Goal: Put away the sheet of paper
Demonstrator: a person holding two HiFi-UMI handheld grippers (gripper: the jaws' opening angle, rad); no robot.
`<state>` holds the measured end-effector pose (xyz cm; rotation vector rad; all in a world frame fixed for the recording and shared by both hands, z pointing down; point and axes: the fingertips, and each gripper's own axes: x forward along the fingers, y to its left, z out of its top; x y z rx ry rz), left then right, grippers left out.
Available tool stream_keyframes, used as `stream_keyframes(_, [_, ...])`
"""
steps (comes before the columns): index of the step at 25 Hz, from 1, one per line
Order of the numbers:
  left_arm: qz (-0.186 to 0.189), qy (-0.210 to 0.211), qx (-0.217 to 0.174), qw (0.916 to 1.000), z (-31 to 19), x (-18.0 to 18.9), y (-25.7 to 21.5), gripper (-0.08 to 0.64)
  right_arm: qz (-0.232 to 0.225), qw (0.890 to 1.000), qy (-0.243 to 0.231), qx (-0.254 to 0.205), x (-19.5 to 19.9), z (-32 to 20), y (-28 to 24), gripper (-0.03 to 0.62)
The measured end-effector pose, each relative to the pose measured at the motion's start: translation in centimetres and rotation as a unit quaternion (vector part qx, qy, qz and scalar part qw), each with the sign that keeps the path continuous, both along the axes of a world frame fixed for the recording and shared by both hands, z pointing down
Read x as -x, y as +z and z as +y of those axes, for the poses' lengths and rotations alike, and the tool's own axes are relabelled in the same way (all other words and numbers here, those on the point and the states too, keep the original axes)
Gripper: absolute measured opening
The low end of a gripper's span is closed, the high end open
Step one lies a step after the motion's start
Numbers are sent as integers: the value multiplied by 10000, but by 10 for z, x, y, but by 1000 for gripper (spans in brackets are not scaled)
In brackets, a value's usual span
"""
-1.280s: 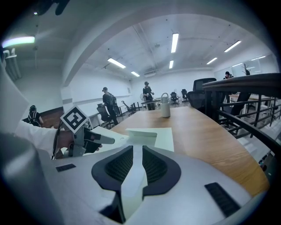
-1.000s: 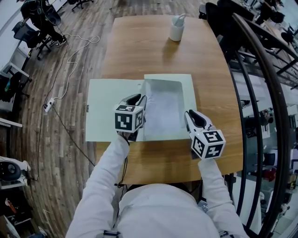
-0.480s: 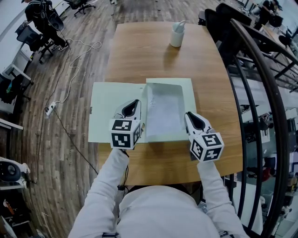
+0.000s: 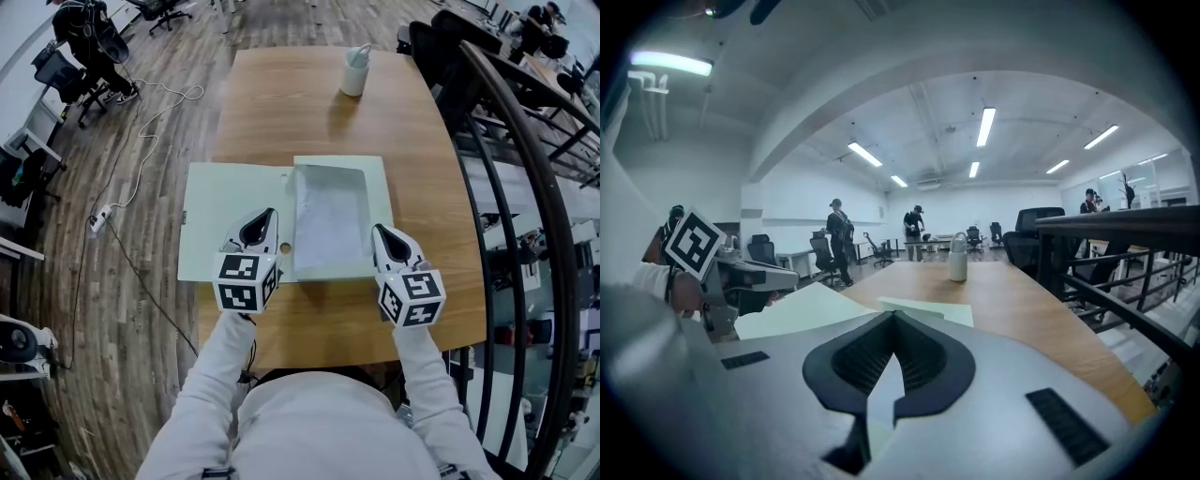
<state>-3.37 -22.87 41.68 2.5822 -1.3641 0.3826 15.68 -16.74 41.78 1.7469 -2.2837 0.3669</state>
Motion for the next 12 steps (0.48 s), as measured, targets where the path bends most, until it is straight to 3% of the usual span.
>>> stream_keyframes(12, [240,29,15,9997,7,0,-1,17,166,9997,18,-195,-1,3,-5,26])
